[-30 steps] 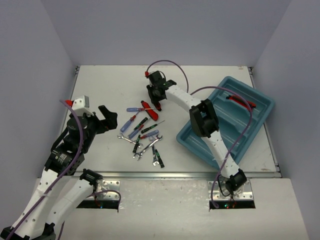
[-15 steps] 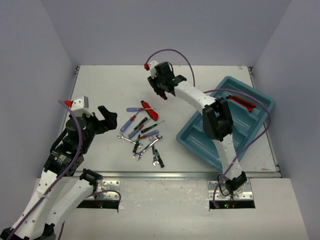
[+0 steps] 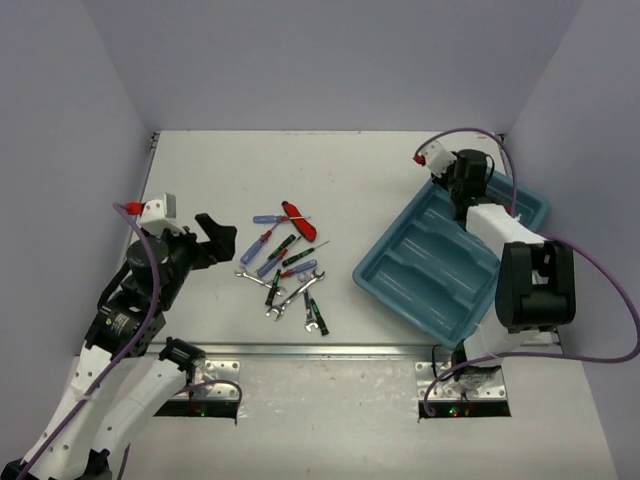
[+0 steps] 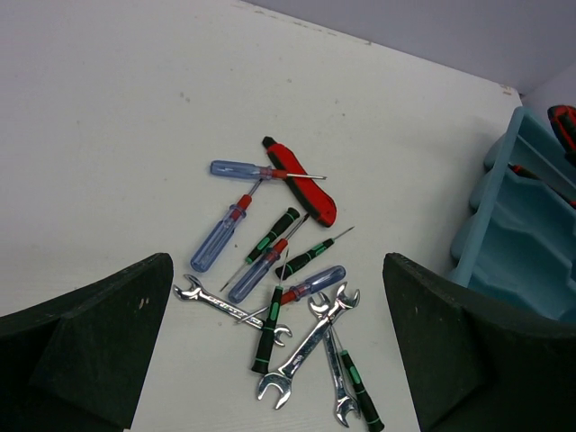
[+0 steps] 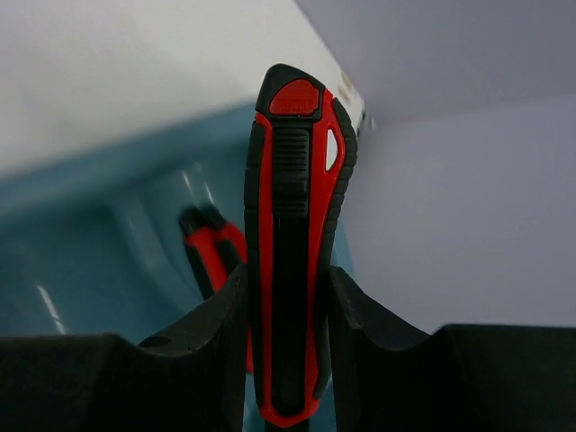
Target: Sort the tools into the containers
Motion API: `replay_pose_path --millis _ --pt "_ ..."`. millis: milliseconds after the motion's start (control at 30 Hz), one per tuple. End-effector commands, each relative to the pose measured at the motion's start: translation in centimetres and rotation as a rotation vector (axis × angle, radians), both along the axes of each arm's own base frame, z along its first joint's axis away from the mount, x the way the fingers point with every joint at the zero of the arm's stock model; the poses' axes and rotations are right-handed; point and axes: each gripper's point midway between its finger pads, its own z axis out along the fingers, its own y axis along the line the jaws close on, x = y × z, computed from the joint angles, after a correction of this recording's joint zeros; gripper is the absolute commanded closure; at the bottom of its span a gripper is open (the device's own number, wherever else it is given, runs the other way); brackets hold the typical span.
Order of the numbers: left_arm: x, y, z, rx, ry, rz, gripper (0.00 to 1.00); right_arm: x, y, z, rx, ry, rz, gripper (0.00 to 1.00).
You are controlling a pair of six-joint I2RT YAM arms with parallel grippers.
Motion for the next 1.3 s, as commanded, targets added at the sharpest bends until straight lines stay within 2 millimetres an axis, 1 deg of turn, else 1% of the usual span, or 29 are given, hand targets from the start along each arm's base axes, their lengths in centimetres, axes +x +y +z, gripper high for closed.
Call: replay_pose_path --millis 0,33,167,233,267,333,367,400,433,467,500,533,567,633,700,767,800,900,967,1033,1067,1100,1133,1167,1200,1233,1267 --pt "0.1 -0.9 1.0 -0.013 -0.049 -0.047 0.0 -1.2 -6.1 4.8 -0.146 -0.21 -0.138 1.0" --pt "0.1 -1.0 1.1 -0.014 -0.051 -0.051 0.0 -1.6 -7.2 4.3 -0.165 -0.196 -0.15 1.0" --pt "-0.1 -1.3 1.0 -0.014 -0.052 -0.065 0.0 -2.1 -9.7 2.4 -0.164 -0.167 -0.193 1.0" --pt "-0.2 -1.3 1.2 -0.015 -0.058 -0.063 0.0 -2.2 -10.0 1.8 -0.117 -0.171 -0.209 0.97" --pt "-0.2 -1.2 1.2 -0.015 -0.06 -0.057 0.0 -2.1 -9.9 1.6 -0.09 -0.174 -0.212 0.93" --pt "-0.2 -1.0 1.3 -0.016 -0.062 -0.052 0.0 -2.2 -9.7 1.0 -0.046 -0.167 -0.22 0.68" --pt "-0.2 -1.0 1.3 -0.017 -0.063 -0.051 0.0 -2.1 -9.5 0.7 -0.028 -0.16 -0.218 0.57" --pt "-0.3 -1.0 1.3 -0.018 -0.065 -0.052 0.0 -2.1 -9.2 0.3 -0.014 -0.144 -0.209 0.51" --pt "-0.3 -1.1 1.3 -0.018 -0.065 -0.055 0.0 -2.2 -9.0 -0.1 -0.002 -0.127 -0.204 0.42" --pt "-0.2 -1.1 1.3 -0.017 -0.064 -0.056 0.0 -2.1 -8.9 -0.1 0.008 -0.129 -0.199 0.17" --pt "-0.2 -1.2 1.2 -0.016 -0.061 -0.058 0.0 -2.0 -8.8 -0.2 0.013 -0.124 -0.197 0.05" --pt "-0.2 -1.2 1.2 -0.016 -0.059 -0.06 0.0 -2.0 -8.8 -0.4 0.017 -0.113 -0.196 0.01" --pt "-0.1 -1.2 1.2 -0.015 -0.057 -0.06 0.0 -2.0 -8.7 -0.4 0.025 -0.106 -0.195 0.01" --pt "-0.1 -1.2 1.1 -0.014 -0.056 -0.058 0.0 -1.6 -8.0 0.7 0.062 -0.123 -0.185 0.01" --pt "-0.1 -1.2 1.1 -0.012 -0.057 -0.056 0.0 -1.1 -6.5 2.1 0.12 -0.138 -0.157 0.01" --pt "0.0 -1.2 1.0 -0.01 -0.053 -0.055 0.0 -0.1 -3.4 3.8 0.18 -0.148 -0.107 0.01" --pt "0.0 -1.2 1.0 -0.008 -0.05 -0.053 0.0 0.3 -1.3 4.8 0.218 -0.143 -0.08 0.01" --pt "0.3 -1.0 0.8 -0.002 -0.04 -0.038 0.0 0.8 6.0 7.3 0.339 -0.127 -0.003 0.01" --pt "0.5 -0.8 0.5 0.004 -0.026 -0.023 0.0 0.0 11.1 9.4 0.528 -0.107 -0.058 0.01" --pt "0.7 -0.6 0.0 0.015 -0.008 -0.008 0.0 -1.7 16.7 9.0 0.694 -0.001 -0.044 0.01" --pt "0.8 -0.6 -0.1 0.018 -0.002 -0.005 0.0 -2.4 20.3 8.8 0.896 0.085 0.004 0.01" --pt "0.9 -0.6 -0.2 0.021 0.003 -0.004 0.0 -3.1 22.7 7.5 1.003 0.177 0.066 0.01" --pt "1.1 -0.6 -0.5 0.027 0.014 0.0 0.0 -3.6 25.6 6.7 1.12 0.234 0.181 0.01" --pt "1.2 -0.5 -0.6 0.031 0.022 0.005 0.0 -4.5 28.7 6.3 1.203 0.33 0.272 0.01" --pt "1.3 -0.5 -0.8 0.034 0.029 0.01 0.0 -5.8 31.5 6.0 1.277 0.436 0.36 0.01" --pt "1.4 -0.4 -1.0 0.038 0.037 0.015 0.0 -6.8 33.8 5.2 1.313 0.545 0.401 0.01" --pt "1.5 -0.4 -1.2 0.041 0.045 0.02 0.0 -6.1 34.9 2.2 1.218 0.603 0.29 0.01"
